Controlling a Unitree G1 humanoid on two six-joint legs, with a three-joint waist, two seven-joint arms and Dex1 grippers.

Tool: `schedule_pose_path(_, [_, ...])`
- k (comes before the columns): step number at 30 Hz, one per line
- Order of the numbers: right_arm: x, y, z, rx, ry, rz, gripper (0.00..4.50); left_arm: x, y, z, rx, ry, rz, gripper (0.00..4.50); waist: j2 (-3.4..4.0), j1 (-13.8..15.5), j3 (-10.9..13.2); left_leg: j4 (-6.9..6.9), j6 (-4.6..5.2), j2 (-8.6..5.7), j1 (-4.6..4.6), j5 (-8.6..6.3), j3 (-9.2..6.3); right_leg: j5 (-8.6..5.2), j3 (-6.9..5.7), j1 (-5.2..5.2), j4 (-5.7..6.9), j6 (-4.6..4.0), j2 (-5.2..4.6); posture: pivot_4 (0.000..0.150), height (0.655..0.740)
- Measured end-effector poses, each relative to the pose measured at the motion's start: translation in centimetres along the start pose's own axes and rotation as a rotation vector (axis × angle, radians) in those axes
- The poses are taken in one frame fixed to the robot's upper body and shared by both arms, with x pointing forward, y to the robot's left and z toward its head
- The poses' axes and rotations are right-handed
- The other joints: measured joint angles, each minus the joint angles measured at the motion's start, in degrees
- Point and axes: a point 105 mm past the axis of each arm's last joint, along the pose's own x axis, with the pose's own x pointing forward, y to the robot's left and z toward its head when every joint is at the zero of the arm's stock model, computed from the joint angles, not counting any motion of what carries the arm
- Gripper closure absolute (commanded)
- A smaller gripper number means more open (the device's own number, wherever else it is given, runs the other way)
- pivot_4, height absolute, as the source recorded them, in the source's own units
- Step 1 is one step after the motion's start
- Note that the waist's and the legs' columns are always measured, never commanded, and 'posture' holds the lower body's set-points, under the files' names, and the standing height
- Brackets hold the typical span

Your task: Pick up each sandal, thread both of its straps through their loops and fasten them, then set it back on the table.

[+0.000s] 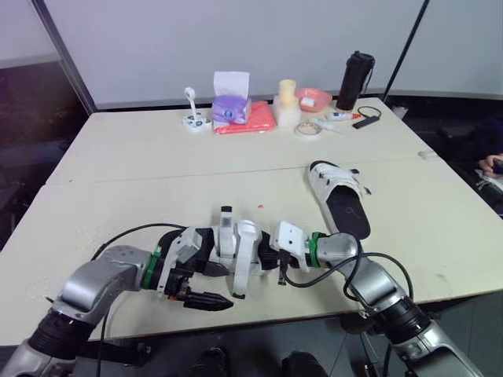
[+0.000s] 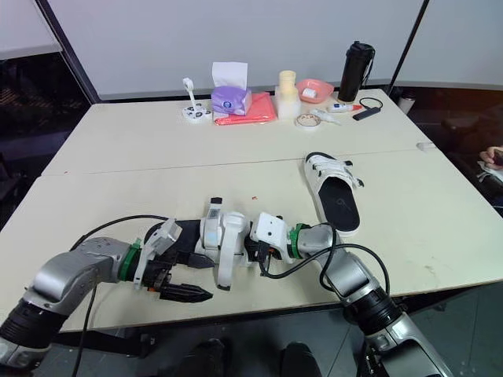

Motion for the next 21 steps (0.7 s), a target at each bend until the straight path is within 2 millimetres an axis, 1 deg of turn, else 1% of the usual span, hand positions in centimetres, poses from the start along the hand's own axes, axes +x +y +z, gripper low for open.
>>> schedule_pose_path(5, [-0.2, -0.1, -0.2, 0.013, 0.008, -0.005, 4.5, 1.6, 0.2, 0.1, -0.053, -0.071, -0.008, 0.07, -0.05, 0.42, -0.13, 0.03, 0.0, 0.01, 0.0, 0.0, -0.02, 0.0, -0.01, 0.01, -0.01, -0.01, 0.0, 0.15, 0.7344])
schedule_pose_path(13, [-0.3, -0.2, -0.3, 0.026, 0.015, -0.01, 4.5, 2.6, 0.2, 0.4, -0.108, -0.109, -0.019, 0.07, -0.04, 0.56, -0.22, 0.06, 0.0, -0.01, 0.0, 0.0, -0.02, -0.01, -0.01, 0.03, -0.03, -0.03, -0.01, 0.15, 0.7344])
schedule_pose_path(14, [-0.3, -0.2, -0.3, 0.026, 0.015, -0.01, 4.5, 2.7, 0.2, 0.4, -0.112, -0.108, -0.017, 0.58, -0.04, 0.57, -0.22, 0.06, 0.0, -0.01, 0.0, 0.0, -0.02, -0.02, -0.01, 0.03, -0.03, -0.04, -0.01, 0.15, 0.7344])
schedule_pose_path(15, [-0.3, -0.2, -0.3, 0.026, 0.015, -0.01, 4.5, 2.7, 0.3, 0.5, -0.114, -0.107, -0.008, 0.88, -0.04, 0.56, -0.22, 0.06, 0.0, -0.01, 0.0, 0.0, -0.02, -0.02, -0.01, 0.03, -0.04, -0.04, -0.01, 0.15, 0.7344])
schedule_pose_path(16, [-0.3, -0.2, -0.3, 0.026, 0.015, -0.01, 4.5, 2.8, 0.4, 0.5, -0.115, -0.109, -0.003, 1.28, -0.04, 0.55, -0.22, 0.06, -0.01, -0.01, 0.0, 0.0, -0.02, -0.02, -0.01, 0.03, -0.04, -0.04, -0.02, 0.15, 0.7344])
schedule_pose_path(17, [-0.3, -0.2, -0.3, 0.026, 0.014, -0.01, 4.5, 2.9, 0.5, 0.6, -0.115, -0.113, 0.001, 1.84, -0.05, 0.51, -0.22, 0.05, -0.01, -0.01, 0.0, 0.0, -0.02, -0.02, -0.01, 0.02, -0.04, -0.04, -0.02, 0.15, 0.7344])
schedule_pose_path(18, [-0.3, -0.2, -0.3, 0.025, 0.013, -0.009, 4.5, 2.9, 0.5, 0.7, -0.115, -0.115, 0.003, 2.31, -0.04, 0.5, -0.22, 0.05, -0.01, -0.01, -0.01, 0.0, -0.02, -0.02, -0.01, 0.02, -0.05, -0.04, -0.02, 0.15, 0.7344])
schedule_pose_path(19, [-0.2, -0.1, -0.2, 0.024, 0.012, -0.008, 4.5, 3.0, 0.6, 0.7, -0.118, -0.118, 0.008, 2.9, -0.04, 0.5, -0.22, 0.04, -0.01, -0.01, -0.01, 0.0, -0.02, -0.03, -0.01, 0.02, -0.06, -0.03, -0.02, 0.15, 0.7344])
schedule_pose_path(20, [-0.2, -0.1, -0.2, 0.023, 0.011, -0.007, 4.5, 3.0, 0.7, 0.7, -0.122, -0.12, 0.013, 3.34, -0.04, 0.49, -0.22, 0.02, -0.01, -0.01, -0.01, 0.0, -0.02, -0.03, -0.01, 0.01, -0.06, -0.03, -0.02, 0.15, 0.7344])
schedule_pose_path(21, [-0.2, -0.1, -0.2, 0.022, 0.011, -0.006, 4.5, 3.0, 0.7, 0.7, -0.125, -0.123, 0.016, 3.95, -0.04, 0.49, -0.22, 0.01, -0.01, -0.01, -0.02, 0.0, -0.02, -0.03, -0.01, 0.01, -0.08, -0.03, -0.02, 0.15, 0.7344])
